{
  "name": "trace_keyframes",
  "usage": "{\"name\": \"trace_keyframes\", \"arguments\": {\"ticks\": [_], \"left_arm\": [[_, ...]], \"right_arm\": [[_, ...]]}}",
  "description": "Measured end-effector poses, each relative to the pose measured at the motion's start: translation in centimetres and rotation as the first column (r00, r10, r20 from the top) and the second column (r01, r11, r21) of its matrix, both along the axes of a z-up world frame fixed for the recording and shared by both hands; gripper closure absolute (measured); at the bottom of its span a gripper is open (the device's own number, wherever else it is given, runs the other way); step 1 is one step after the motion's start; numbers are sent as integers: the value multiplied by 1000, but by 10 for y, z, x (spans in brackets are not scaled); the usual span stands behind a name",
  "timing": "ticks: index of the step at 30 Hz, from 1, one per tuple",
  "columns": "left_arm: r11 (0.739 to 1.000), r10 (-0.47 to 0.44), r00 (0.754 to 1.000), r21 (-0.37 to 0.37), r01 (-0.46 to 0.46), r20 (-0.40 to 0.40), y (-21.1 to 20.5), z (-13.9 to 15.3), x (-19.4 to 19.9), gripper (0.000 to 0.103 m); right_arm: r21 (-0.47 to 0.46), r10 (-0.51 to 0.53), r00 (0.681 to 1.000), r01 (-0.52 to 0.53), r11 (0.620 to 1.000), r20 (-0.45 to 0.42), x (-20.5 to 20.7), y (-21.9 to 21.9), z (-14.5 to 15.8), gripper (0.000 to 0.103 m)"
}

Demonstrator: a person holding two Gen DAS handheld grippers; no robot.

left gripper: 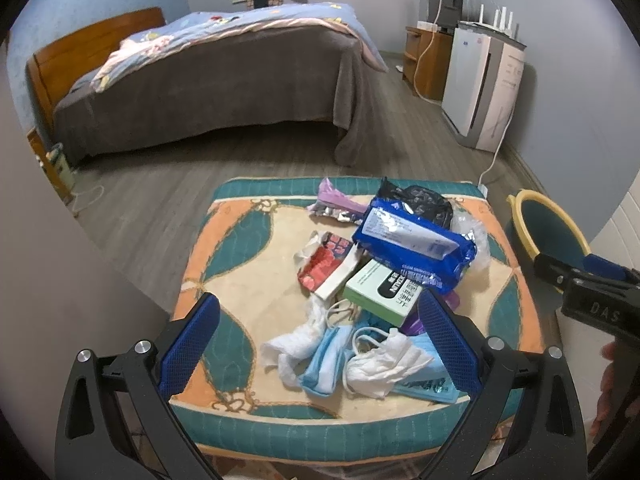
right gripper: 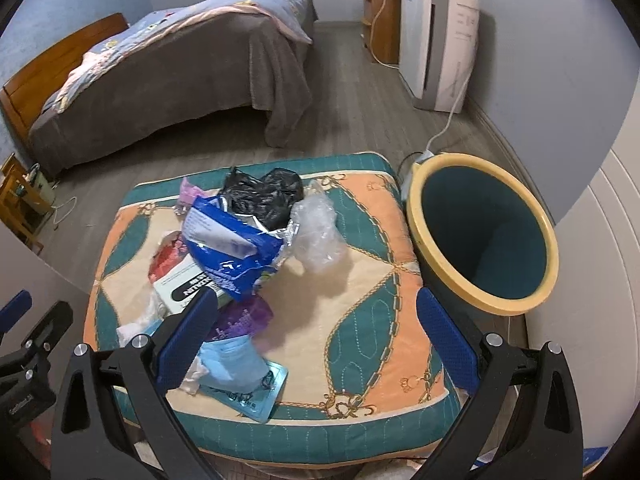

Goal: Collect trash
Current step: 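Move both tools toward the trash pile on the cushion, then grasp the clear plastic bag with the right tool while the left tool grasps the blue wipes packet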

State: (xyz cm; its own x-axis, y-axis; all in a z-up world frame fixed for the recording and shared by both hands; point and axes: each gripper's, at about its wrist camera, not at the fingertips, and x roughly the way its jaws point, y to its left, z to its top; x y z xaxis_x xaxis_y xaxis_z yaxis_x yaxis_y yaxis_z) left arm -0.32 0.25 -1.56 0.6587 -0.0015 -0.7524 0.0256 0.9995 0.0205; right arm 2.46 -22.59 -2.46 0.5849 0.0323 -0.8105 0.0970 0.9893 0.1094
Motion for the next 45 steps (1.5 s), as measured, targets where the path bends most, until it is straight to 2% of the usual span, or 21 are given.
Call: {"name": "trace_keyframes", "arguments": {"ticks": [4, 6, 9, 11, 13, 15, 17, 19, 21, 24, 27, 33, 36, 37, 38, 40, 43, 45], "left_arm": [[1000, 10, 999, 10, -10, 31, -1, 1, -1, 5], [1000, -4, 1000, 9, 4, 12, 0, 2, 2, 5], [995, -29, 1000, -93, 29, 2, 11, 7, 10, 5], [992, -20, 1000, -127, 21, 6, 22, 15, 19, 5], [995, 6, 999, -97, -2, 34, 30, 27, 30, 5], [998, 11, 998, -61, -7, 65, 34, 35, 40, 5], [1000, 4, 995, 15, -5, 103, 39, 43, 53, 5], [1000, 6, 995, 25, -8, 100, 46, 43, 66, 5], [1000, 13, 997, -15, -12, 81, 53, 36, 77, 5], [998, -5, 999, -62, 8, 51, 58, 23, 89, 5], [999, -24, 999, -31, 25, 33, 50, 11, 98, 5], [997, -73, 997, 15, 72, 27, 29, -8, 117, 6], [991, -133, 991, 25, 133, -6, 12, -22, 127, 7], [989, -145, 989, 30, 145, -12, 8, -26, 129, 7], [986, -166, 986, 34, 166, -21, 2, -29, 131, 7], [980, -195, 980, 37, 197, -34, -9, -35, 134, 7], [970, -237, 970, 53, 239, -44, -28, -41, 136, 7], [964, -257, 965, 53, 259, -50, -39, -44, 138, 7]], "right_arm": [[-5, -31, 999, 31, 1000, 15, 3, -2, 3, 5], [-11, 4, 999, -4, 1000, 32, 6, 0, 7, 5], [29, 95, 991, -98, 995, 90, 9, -1, 17, 5], [52, 116, 986, -123, 991, 118, 14, -3, 23, 5], [87, 155, 981, -165, 982, 117, 24, -4, 25, 5], [71, 176, 979, -184, 980, 107, 33, -4, 28, 5], [47, 182, 971, -191, 980, 155, 40, -10, 35, 5], [64, 160, 966, -176, 982, 201, 49, -22, 41, 5], [95, 131, 969, -154, 984, 211, 57, -33, 38, 5], [143, 115, 985, -134, 981, 132, 76, -48, 21, 5], [29, 113, 990, -116, 993, 83, 88, -48, 7, 9], [55, 109, 991, -105, 993, -73, 118, -51, -37, 11], [76, 137, 982, -128, 989, -131, 130, -48, -63, 23], [96, 155, 977, -142, 985, -147, 133, -47, -70, 30], [105, 166, 973, -151, 983, -158, 133, -45, -76, 42], [121, 175, 966, -154, 981, -189, 136, -43, -88, 55], [226, 210, 956, -162, 960, -205, 140, -43, -100, 64], [279, 238, 946, -173, 944, -219, 139, -41, -105, 83]]}}
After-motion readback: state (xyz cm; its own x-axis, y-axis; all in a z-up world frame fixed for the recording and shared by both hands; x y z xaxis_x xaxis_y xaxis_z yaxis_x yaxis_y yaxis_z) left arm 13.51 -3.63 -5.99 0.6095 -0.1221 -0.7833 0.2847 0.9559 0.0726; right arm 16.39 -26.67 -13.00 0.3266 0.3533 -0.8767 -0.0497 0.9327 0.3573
